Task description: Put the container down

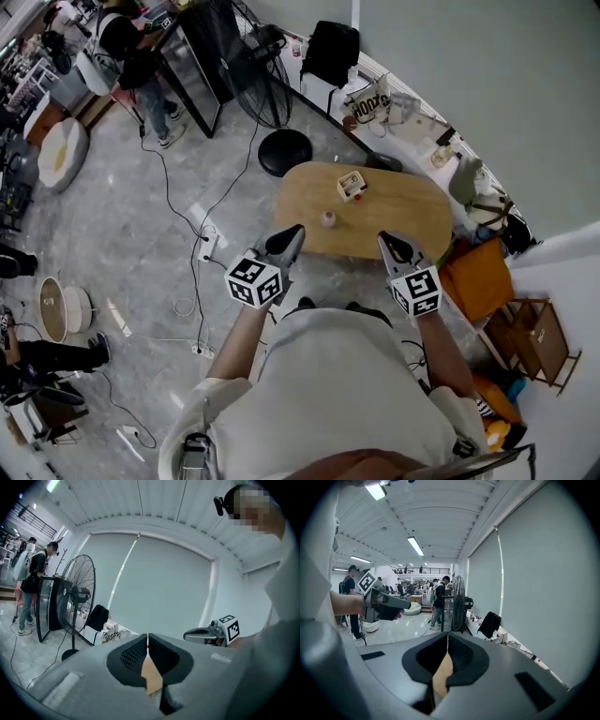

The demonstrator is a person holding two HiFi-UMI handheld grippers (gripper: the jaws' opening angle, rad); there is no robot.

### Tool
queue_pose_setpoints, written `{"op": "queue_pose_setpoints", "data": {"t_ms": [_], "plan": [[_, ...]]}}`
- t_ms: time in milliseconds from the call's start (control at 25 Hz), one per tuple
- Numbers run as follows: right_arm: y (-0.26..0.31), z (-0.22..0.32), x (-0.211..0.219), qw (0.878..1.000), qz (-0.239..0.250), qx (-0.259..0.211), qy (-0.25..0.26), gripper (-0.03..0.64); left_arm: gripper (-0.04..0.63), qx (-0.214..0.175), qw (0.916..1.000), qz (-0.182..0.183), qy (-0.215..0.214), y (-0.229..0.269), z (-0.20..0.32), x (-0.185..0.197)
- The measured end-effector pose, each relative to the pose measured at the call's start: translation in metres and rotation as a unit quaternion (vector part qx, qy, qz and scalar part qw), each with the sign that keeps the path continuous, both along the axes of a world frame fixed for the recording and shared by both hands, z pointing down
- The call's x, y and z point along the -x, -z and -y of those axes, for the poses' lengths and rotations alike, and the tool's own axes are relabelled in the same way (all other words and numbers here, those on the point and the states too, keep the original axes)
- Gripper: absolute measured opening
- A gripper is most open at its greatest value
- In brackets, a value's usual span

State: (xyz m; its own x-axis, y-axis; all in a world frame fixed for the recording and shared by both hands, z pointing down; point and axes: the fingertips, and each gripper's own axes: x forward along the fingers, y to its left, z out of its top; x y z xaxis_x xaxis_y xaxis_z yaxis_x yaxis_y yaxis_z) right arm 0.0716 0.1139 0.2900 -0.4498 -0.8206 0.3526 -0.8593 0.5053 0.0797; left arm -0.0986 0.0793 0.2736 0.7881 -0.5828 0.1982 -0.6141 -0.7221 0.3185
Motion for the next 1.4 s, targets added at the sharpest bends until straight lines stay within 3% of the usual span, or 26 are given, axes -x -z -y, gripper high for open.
{"op": "queue_pose_setpoints", "data": {"t_ms": [320,760,1400], "plan": [[0.023,-0.012,-0.029,0.999,0.007,-0.022,0.041,0.005,0.021,-0.005,0.9997,-0.008,0.021,0.013,-0.017,-0.022],[0.035,-0.006,-0.038,0.998,0.032,-0.034,0.043,0.003,0.020,-0.018,0.9990,-0.010,0.039,0.027,-0.019,-0.026],[0.033,-0.002,-0.040,0.998,0.023,-0.041,0.040,0.003,0.020,-0.016,0.9990,-0.013,0.039,0.016,-0.012,-0.027]]}}
